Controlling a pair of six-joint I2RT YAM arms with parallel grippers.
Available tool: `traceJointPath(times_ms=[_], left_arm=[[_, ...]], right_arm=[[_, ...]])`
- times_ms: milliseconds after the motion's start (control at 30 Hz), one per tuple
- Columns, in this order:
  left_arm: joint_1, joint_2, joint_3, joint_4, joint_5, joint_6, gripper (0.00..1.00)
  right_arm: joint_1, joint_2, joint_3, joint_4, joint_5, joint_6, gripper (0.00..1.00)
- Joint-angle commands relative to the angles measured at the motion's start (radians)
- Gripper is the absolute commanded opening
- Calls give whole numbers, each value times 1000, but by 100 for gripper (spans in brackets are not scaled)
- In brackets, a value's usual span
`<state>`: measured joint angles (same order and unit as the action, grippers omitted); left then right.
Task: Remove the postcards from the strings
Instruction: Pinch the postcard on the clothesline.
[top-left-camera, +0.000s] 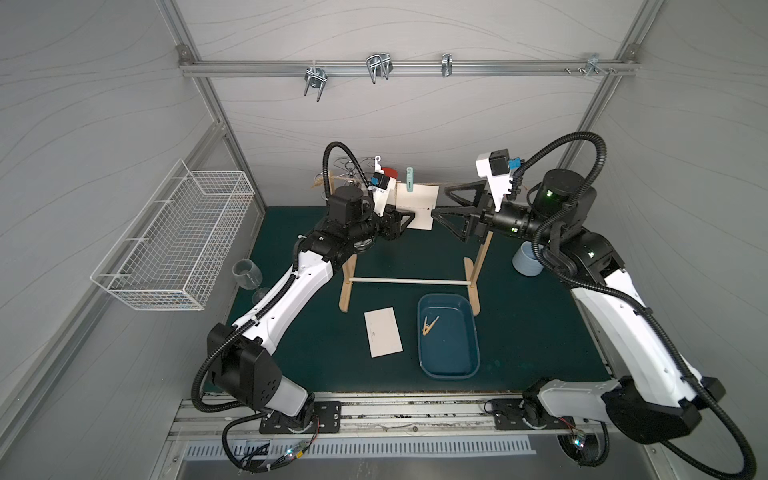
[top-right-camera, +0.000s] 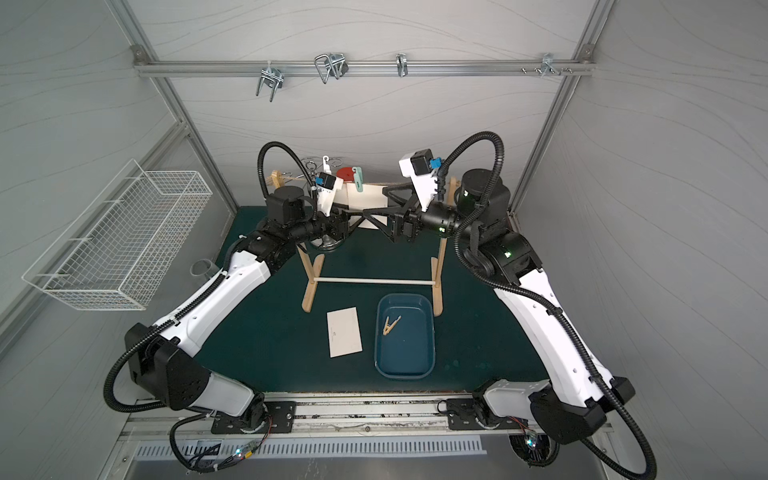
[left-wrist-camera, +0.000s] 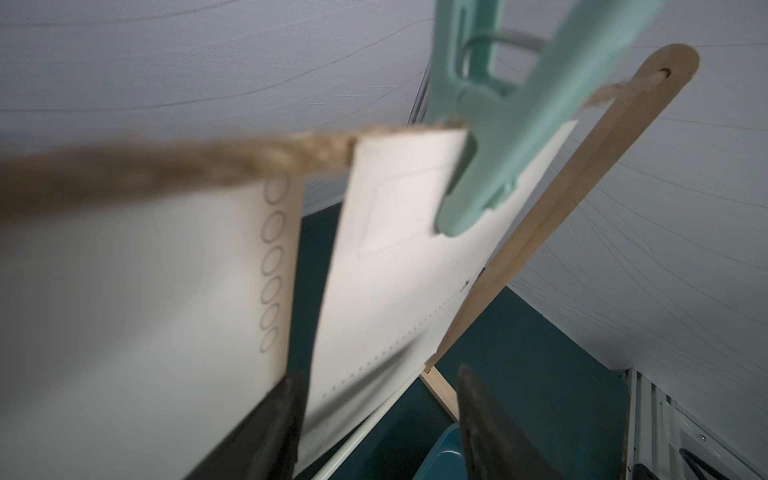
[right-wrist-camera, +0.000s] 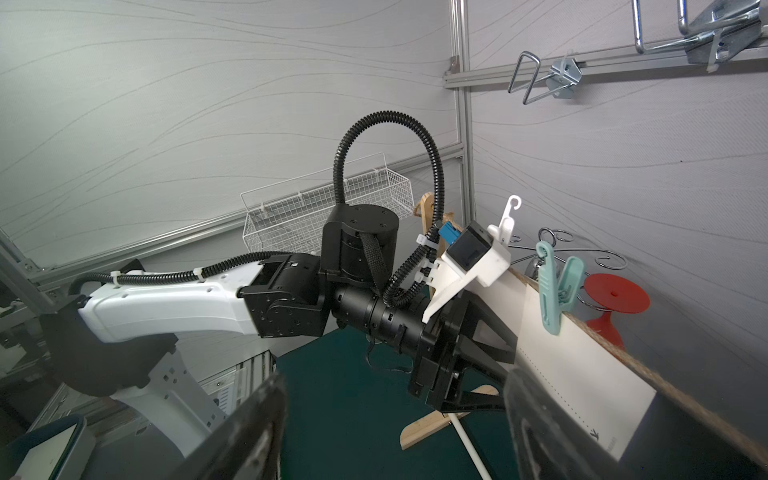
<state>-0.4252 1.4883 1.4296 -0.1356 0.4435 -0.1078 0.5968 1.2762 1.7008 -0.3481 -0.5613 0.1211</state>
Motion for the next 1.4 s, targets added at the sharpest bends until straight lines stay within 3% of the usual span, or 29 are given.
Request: traceJointPath(times_ms=[0,600,800,1367], left_arm=[[6,4,46,66,52,2,57],[20,-5,19,107,135,-26,43],[21,-9,9,109,144,-29,32],[22,-13,0,122,162,-32,13]], right_arm=[[-3,-4,23,21,-16,-21,83],[-17,62,106,1,-91,-35,83],[-40,175,208,-19,-159,-36,83],[-82,398,394,-78,-133,-46,86]])
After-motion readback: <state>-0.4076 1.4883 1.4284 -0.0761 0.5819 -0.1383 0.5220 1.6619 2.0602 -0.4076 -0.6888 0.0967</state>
